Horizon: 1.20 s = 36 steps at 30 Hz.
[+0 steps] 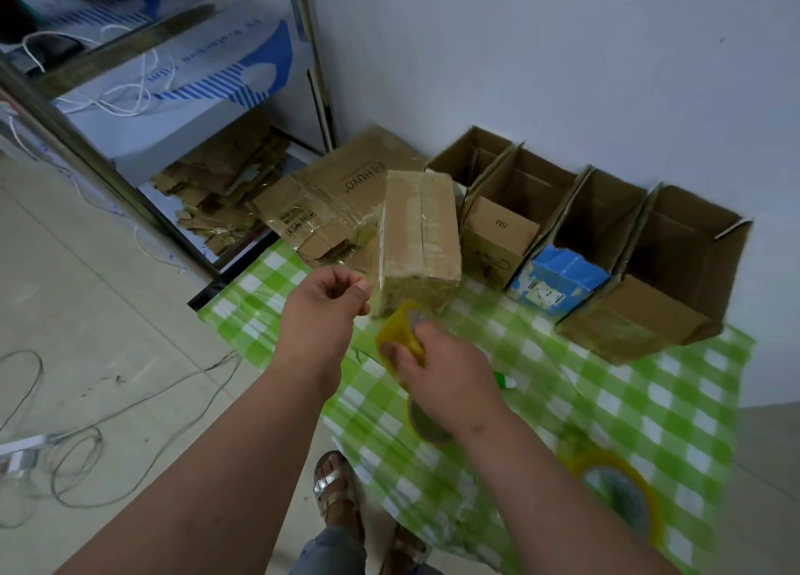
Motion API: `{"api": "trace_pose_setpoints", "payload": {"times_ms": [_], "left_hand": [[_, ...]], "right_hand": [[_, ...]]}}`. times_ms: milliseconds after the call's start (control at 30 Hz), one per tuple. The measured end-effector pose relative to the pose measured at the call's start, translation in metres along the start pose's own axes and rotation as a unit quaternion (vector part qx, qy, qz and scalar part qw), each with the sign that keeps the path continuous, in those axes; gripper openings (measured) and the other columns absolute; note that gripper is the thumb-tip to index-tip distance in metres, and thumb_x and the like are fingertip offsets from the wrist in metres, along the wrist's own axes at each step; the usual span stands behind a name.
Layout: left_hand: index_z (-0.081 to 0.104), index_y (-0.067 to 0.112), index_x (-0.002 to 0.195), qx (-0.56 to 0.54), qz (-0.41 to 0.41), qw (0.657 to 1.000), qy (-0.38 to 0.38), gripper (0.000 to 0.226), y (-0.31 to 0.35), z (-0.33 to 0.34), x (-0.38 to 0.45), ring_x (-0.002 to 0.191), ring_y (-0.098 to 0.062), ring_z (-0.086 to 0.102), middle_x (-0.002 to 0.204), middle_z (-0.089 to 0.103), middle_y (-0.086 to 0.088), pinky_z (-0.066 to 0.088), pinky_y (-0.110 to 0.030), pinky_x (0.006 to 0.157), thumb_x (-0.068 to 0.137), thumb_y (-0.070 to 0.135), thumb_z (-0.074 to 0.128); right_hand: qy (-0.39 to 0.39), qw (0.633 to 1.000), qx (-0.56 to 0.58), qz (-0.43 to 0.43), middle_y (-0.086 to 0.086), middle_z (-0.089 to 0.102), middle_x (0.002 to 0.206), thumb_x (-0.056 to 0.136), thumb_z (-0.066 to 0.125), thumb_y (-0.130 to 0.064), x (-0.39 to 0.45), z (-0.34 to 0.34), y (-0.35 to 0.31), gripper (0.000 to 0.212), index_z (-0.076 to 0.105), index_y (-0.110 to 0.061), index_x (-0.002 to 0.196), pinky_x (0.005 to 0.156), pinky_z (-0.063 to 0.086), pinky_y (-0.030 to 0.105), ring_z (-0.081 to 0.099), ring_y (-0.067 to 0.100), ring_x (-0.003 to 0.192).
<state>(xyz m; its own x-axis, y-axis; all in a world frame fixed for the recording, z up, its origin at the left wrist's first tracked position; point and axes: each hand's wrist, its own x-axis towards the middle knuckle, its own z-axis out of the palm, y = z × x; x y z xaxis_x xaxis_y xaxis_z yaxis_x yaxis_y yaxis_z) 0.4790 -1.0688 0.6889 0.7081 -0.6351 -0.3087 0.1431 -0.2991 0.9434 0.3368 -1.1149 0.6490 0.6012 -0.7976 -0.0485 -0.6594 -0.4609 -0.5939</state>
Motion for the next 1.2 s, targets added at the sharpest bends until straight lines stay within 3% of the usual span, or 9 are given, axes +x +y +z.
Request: {"api": "trace_pose_setpoints", "payload": {"times_ms": [67,200,333,467,667,800,967,1067,1200], "left_hand": [[0.065,0.019,0.077,-0.018,0.007,1.0,-0.001,0.016,0.007,-0.001,0.001,0.06,-0.001,0.059,0.063,0.063,0.008,0.045,-0.011,0.059,0.091,0.01,0.066],[0.065,0.017,0.08,-0.093,-0.05,0.994,0.019,0.014,0.012,-0.002,0.002,0.065,-0.008,0.062,0.071,0.065,-0.001,0.044,-0.024,0.07,0.091,0.008,0.067],[0.065,0.018,0.083,-0.19,-0.136,0.971,0.043,0.014,0.011,-0.003,0.005,0.065,-0.009,0.062,0.072,0.065,0.001,0.042,-0.023,0.063,0.091,0.006,0.066],[0.067,0.019,0.087,-0.212,-0.173,0.959,0.067,0.011,0.013,-0.009,0.014,0.063,-0.004,0.063,0.071,0.067,0.005,0.042,-0.022,0.067,0.091,0.009,0.065],[0.067,0.013,0.086,-0.246,-0.167,0.949,0.11,0.009,0.014,0.008,0.01,0.057,-0.004,0.063,0.07,0.066,0.001,0.044,-0.018,0.06,0.091,0.006,0.065],[0.068,0.011,0.086,-0.271,-0.155,0.938,0.148,0.009,0.022,0.01,0.015,0.054,-0.004,0.061,0.062,0.065,0.001,0.043,-0.014,0.054,0.091,0.005,0.065],[0.069,0.013,0.085,-0.273,-0.162,0.933,0.171,0.008,0.019,0.018,0.012,0.055,-0.002,0.063,0.068,0.067,0.002,0.045,-0.016,0.057,0.089,0.006,0.069],[0.069,0.014,0.091,-0.291,-0.187,0.921,0.181,0.006,0.014,0.022,0.013,0.057,-0.001,0.066,0.073,0.07,0.003,0.045,-0.016,0.06,0.09,0.009,0.068],[0.069,0.014,0.092,-0.323,-0.218,0.901,0.189,0.007,0.008,0.026,0.017,0.058,-0.003,0.067,0.078,0.071,0.002,0.045,-0.017,0.06,0.09,0.008,0.068]], "right_hand": [[-0.012,0.998,0.009,0.055,0.001,0.066,0.084,0.09,0.048,-0.065,0.004,-0.008,0.002,0.047,0.061,-0.024,0.11,0.059,0.033,0.03,0.056,0.023,0.075],[-0.045,0.991,0.078,0.101,-0.007,0.052,0.063,0.084,0.054,-0.069,0.012,-0.027,0.009,0.049,0.052,-0.022,0.068,0.052,0.037,0.032,0.053,0.016,0.063],[-0.084,0.964,0.223,0.118,-0.003,0.043,0.058,0.072,0.059,-0.075,0.013,-0.052,0.017,0.062,0.048,-0.015,0.061,0.056,0.035,0.031,0.048,0.015,0.055],[-0.101,0.909,0.387,0.117,0.015,0.056,0.075,0.075,0.068,-0.044,0.01,-0.073,0.035,0.042,0.064,-0.003,0.076,0.078,0.042,0.042,0.055,0.023,0.076],[-0.057,0.943,0.323,0.061,0.029,0.059,0.078,0.078,0.064,-0.045,0.022,-0.096,0.039,0.047,0.066,0.001,0.083,0.068,0.044,0.037,0.056,0.027,0.068],[-0.054,0.989,0.134,0.036,0.024,0.063,0.077,0.087,0.069,-0.042,0.032,-0.104,0.051,0.035,0.068,-0.007,0.078,0.058,0.04,0.031,0.054,0.018,0.061],[-0.031,0.995,0.085,0.039,0.016,0.064,0.074,0.088,0.066,-0.043,0.045,-0.114,0.06,0.03,0.07,-0.015,0.081,0.061,0.046,0.036,0.06,0.023,0.069],[-0.039,0.992,0.112,0.035,0.011,0.062,0.068,0.088,0.065,-0.038,0.058,-0.123,0.064,0.035,0.07,-0.006,0.076,0.063,0.043,0.036,0.057,0.025,0.069],[-0.063,0.994,0.078,0.031,0.021,0.062,0.079,0.089,0.062,-0.038,0.071,-0.128,0.071,0.039,0.069,-0.001,0.08,0.067,0.047,0.042,0.059,0.032,0.077]]}}
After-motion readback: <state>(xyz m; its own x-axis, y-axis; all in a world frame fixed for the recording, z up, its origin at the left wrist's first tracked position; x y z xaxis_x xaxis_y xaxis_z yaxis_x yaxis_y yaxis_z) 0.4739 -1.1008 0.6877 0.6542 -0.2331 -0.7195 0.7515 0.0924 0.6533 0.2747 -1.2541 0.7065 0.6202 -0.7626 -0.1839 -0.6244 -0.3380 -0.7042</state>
